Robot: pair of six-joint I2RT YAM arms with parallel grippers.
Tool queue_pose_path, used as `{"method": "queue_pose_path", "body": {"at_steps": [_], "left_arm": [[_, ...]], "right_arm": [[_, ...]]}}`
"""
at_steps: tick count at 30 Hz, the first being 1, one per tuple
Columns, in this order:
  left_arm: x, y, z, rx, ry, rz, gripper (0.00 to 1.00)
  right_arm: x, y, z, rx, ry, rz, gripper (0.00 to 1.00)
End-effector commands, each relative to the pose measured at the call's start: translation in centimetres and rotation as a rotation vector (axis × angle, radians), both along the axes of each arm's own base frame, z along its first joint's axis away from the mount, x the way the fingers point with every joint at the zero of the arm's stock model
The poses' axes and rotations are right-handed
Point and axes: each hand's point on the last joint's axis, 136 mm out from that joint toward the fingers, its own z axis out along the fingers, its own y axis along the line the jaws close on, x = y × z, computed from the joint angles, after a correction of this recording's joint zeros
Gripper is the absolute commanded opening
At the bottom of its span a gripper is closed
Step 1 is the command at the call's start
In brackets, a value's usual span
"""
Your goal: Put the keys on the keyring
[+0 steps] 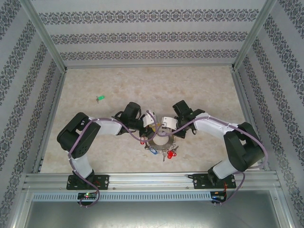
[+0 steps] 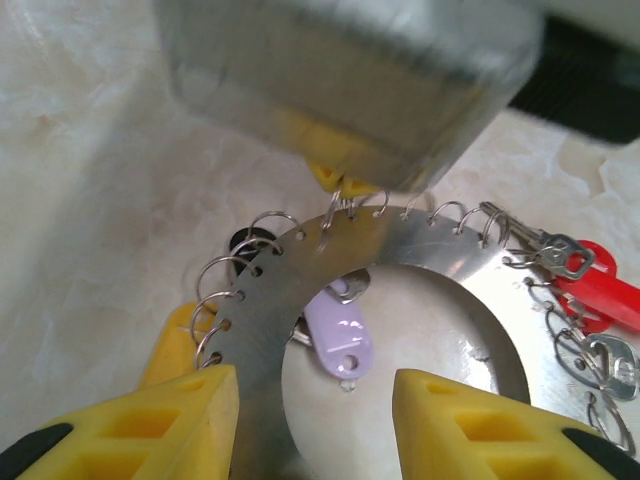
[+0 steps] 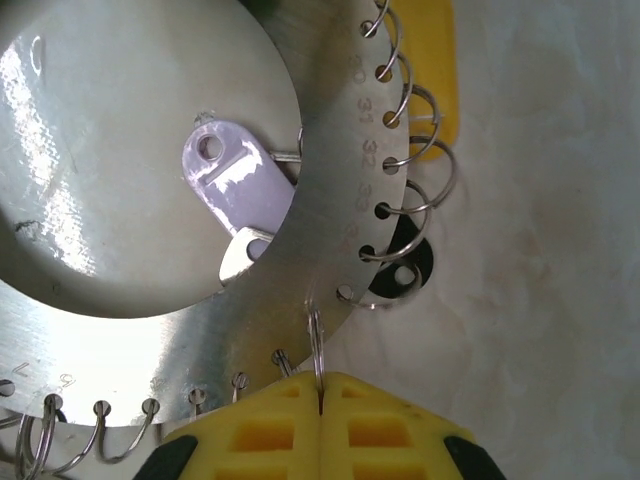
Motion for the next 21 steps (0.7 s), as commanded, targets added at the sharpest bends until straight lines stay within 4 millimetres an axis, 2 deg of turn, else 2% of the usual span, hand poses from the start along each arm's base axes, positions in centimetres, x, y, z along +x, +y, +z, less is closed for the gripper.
{"method": "queue_pose_path", "body": {"at_steps": [1,3,6,8,10,15,18,21], "left_arm": [[0.5,-1.3,1.6,-0.090,-0.026,-0.066,0.39],[0.5,-1.9,1.9,-0.129,-0.007,-0.093,0.30],[0.9,-2.3,2.1,-0.189,-0.012,-0.077,0.30],[1.2,-2.4,2.1,-0.199,-0.014,-0.057,0.30],[1.1,-2.3,2.1,-0.193,-0.017,-0.055,0.30],[1.0,-2.1,2.0,-0.176,-0.020,-0.054,0.32],[0.9,-2.3,1.9,-0.158,-0.019,-0.066,0.33],[0.7,-2.5,1.8,-0.147,-0.011,-0.078,0.34]], "right_arm": [[-0.2,-0.4,0.0,-0.059,0.022,0.041,0.00],[-0.2,-0.1,-0.2,-0.044,0.025,0.045,0.00],[0.3,0.2,-0.4,-0.001,0.016,0.034,0.00],[0.3,0.4,-0.4,0.040,0.015,0.037,0.12],[0.2,0.6,-0.2,0.096,0.023,0.041,0.20],[0.0,0.2,0.4,0.166,0.057,0.026,0.23],[-0.1,0.0,1.4,0.215,0.056,0.019,0.28],[0.3,-0.3,3.3,0.307,0.061,-0.039,0.32]]}}
